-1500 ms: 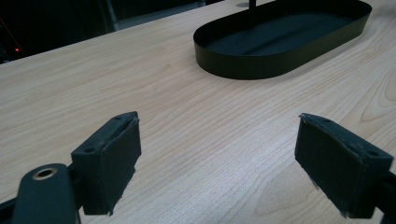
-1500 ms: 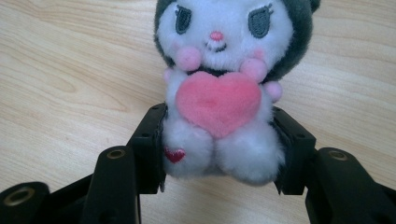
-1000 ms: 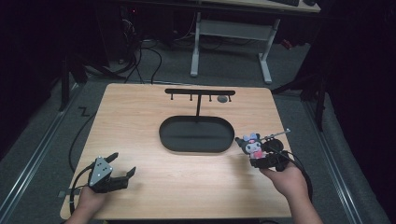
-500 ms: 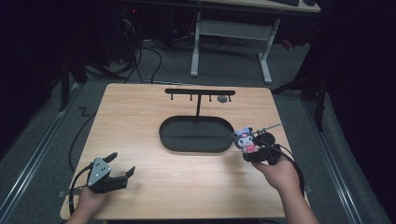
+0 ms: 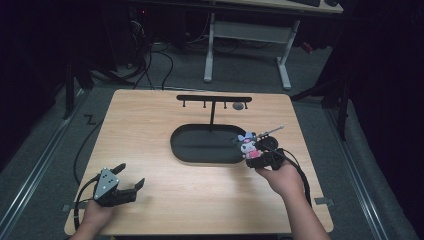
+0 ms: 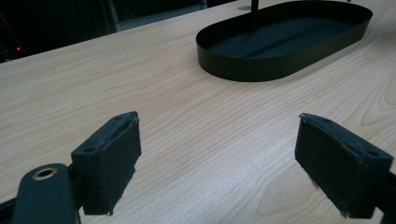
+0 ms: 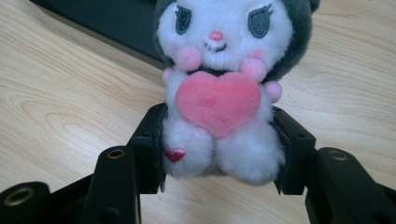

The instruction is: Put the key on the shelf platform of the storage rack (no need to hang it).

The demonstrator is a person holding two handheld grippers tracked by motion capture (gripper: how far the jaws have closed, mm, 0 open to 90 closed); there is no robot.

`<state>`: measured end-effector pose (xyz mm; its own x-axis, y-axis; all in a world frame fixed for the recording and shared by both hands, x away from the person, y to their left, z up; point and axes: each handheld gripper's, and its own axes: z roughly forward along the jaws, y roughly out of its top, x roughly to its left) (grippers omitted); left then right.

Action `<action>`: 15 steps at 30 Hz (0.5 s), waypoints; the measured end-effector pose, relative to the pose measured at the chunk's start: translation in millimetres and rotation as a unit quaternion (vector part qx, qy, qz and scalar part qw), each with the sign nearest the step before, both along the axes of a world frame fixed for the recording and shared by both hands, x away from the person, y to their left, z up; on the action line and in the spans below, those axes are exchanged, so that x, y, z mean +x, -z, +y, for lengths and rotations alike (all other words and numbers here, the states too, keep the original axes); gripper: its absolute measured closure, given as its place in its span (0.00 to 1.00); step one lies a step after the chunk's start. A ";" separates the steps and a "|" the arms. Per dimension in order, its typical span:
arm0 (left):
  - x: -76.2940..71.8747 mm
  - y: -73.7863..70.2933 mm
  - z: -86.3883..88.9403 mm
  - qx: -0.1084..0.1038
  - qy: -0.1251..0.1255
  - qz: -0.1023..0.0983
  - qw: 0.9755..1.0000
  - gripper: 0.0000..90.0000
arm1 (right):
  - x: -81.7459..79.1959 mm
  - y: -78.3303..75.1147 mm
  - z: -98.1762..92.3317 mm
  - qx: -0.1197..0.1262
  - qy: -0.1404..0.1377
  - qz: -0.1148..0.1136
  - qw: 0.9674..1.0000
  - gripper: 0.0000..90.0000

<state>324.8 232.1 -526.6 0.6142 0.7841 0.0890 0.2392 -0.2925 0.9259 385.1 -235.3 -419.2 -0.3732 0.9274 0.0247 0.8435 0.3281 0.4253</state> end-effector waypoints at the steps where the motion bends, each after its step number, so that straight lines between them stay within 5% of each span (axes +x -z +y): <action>1: 0.0 0.0 0.0 0.000 0.000 0.000 1.000 0.17 | 1.0 0.9 2.2 0.000 0.000 0.003 1.000 0.53; 15: 0.4 0.1 -0.3 -0.001 0.001 0.000 1.000 0.17 | 23.4 9.1 18.5 0.009 -0.001 0.010 1.000 0.53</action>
<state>325.2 231.8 -526.7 0.6160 0.7829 0.0876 0.2395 -0.2921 0.9259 408.5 -216.8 -428.3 -0.3745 0.9260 0.0478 0.8509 0.3228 0.4144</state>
